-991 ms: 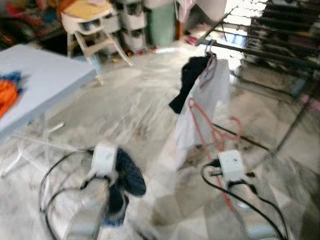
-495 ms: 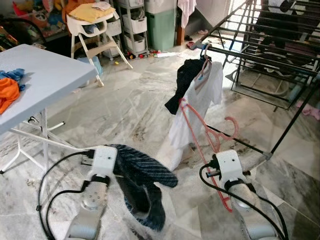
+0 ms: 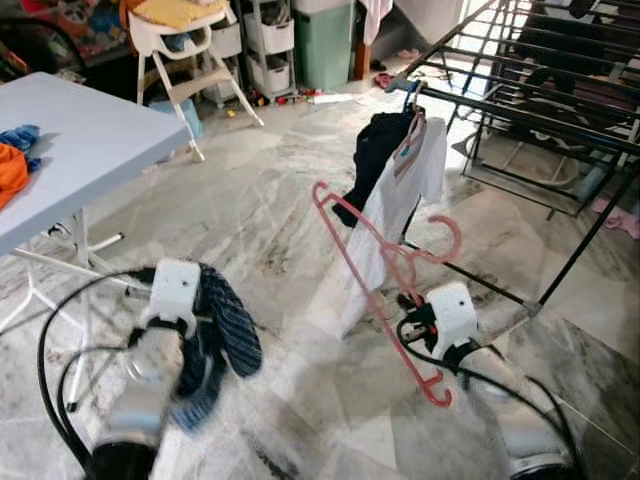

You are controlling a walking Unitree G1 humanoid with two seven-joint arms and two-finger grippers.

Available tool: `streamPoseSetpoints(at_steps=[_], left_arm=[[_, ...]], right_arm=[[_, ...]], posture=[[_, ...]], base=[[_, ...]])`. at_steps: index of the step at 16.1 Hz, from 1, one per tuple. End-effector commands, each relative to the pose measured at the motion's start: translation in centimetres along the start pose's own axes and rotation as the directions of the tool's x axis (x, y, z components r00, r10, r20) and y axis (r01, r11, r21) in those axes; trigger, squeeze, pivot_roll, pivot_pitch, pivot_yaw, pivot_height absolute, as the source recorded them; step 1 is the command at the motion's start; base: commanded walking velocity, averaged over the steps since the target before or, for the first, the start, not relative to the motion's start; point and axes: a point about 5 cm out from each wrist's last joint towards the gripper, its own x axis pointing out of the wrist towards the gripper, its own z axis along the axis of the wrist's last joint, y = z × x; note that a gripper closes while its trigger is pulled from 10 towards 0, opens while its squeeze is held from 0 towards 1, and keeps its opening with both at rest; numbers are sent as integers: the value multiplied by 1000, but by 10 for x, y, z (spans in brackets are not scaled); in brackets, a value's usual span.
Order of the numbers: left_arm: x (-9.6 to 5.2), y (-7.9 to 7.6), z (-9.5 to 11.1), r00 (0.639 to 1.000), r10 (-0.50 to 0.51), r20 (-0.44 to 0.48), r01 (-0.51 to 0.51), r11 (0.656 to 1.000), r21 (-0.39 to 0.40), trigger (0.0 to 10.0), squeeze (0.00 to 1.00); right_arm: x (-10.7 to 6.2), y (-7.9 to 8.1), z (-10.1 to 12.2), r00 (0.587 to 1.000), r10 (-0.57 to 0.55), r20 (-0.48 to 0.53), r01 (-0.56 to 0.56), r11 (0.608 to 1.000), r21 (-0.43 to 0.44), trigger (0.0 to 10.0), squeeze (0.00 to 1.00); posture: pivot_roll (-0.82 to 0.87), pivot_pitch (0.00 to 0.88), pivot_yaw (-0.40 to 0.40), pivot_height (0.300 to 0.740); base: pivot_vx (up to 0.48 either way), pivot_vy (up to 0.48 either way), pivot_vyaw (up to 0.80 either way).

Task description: Hang hanger

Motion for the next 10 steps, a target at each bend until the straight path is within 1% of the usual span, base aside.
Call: streamPoseSetpoints(at_steps=[1,2,3,4,5,6,7,8,9,10], left_arm=[[4,4,5,999,-24,27,24,1000,-1,10000,0],[6,5,9,998,-40,48,39,999,25,10000,0],[9,10,12,998,-22,66,16,996,90,10000,0],[13,19,12,996,70,56,-76,990,117,10000,0],[16,27,10,988,152,35,-155,980,123,10000,0],[17,30,10,982,189,25,-190,977,100,10000,0],[19,35,11,964,265,22,-266,957,118,10000,0],[20,40,11,947,320,20,-320,936,146,10000,0],[21,44,13,936,352,24,-352,926,135,10000,0],[21,48,15,923,383,27,-383,913,140,10000,0]], right_arm=[[3,4,14,995,93,48,-93,996,1,10000,0],[1,3,17,988,144,51,-144,990,5,10000,0],[0,1,18,983,177,44,-177,984,10,10000,0],[-1,0,19,977,211,39,-211,977,17,10000,0],[-2,0,19,973,229,30,-229,973,16,10000,0],[-2,0,17,972,236,18,-236,972,16,10000,0],[-3,1,14,971,241,-6,-241,971,4,10000,0],[-3,1,11,970,243,-25,-243,970,-18,10000,0],[-4,2,10,967,251,-30,-252,968,-10,10000,0],[-5,4,11,962,271,-30,-271,963,4,10000,0]], posture=[[-75,47,23,740],[-75,49,23,740],[-73,50,21,740],[-73,52,21,740],[-72,55,20,740],[-72,57,18,740],[-71,61,18,740],[-71,63,19,740],[-70,68,18,740],[-70,70,20,740]], base=[[0,0,0],[0,0,0],[0,0,0],[0,0,0],[0,0,0],[0,0,0],[0,0,0],[0,0,0],[0,0,0],[0,0,0]])
